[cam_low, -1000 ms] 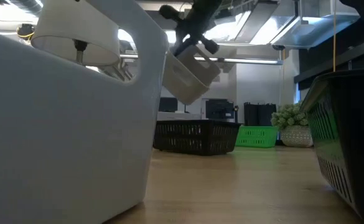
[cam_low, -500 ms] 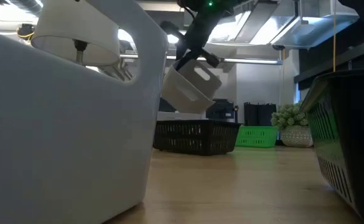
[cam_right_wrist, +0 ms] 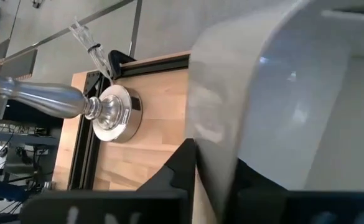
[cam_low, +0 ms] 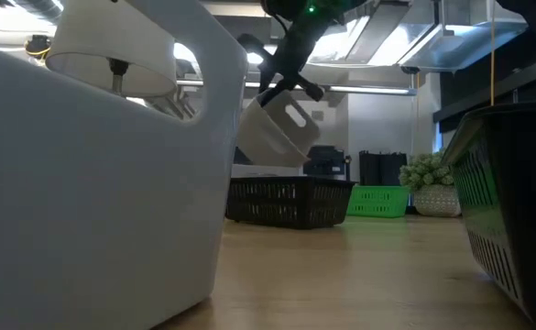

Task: Stack baskets by color
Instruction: Stack the middle gray bin on the top gray bin

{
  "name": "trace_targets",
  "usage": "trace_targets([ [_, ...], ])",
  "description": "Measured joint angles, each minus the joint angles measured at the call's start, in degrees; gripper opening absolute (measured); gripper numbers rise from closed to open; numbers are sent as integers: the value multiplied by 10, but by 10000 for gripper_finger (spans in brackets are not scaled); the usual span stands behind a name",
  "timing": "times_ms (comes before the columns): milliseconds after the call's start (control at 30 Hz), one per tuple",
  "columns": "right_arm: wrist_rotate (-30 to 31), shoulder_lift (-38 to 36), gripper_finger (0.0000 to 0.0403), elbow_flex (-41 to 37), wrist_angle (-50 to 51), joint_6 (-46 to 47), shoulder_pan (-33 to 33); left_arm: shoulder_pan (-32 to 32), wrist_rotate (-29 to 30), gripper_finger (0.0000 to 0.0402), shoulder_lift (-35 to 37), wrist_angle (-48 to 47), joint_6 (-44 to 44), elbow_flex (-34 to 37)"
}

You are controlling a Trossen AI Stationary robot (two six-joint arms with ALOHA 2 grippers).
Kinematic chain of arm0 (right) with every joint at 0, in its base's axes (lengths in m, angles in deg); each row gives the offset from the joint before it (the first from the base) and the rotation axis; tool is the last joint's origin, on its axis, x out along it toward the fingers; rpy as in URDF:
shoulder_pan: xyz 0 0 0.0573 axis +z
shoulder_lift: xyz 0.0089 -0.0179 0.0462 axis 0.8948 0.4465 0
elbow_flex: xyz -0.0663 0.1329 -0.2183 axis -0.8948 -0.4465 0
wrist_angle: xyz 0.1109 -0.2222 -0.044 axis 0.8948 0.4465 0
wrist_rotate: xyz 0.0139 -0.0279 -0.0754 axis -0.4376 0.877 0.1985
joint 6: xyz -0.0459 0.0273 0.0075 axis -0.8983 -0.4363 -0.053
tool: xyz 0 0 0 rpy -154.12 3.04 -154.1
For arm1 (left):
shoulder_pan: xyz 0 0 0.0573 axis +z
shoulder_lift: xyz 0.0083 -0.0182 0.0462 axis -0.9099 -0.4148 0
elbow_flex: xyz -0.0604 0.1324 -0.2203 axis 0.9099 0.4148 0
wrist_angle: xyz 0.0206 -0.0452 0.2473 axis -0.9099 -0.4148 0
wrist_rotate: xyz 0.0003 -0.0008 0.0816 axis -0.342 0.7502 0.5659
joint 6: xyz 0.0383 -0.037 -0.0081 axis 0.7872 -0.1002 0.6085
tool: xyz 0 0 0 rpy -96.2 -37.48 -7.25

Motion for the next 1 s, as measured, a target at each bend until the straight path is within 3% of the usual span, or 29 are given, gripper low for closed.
trace_targets([
  [367,4,0,42,0,-3,-32,0,0,0,0,0,-3,0,0],
  [800,-14,-4,17,39,3,-284,27,0,0,0,0,-11,-2,0],
  [1000,-114,-5,32,40,7,-392,16,0,8,0,0,-11,-5,0],
])
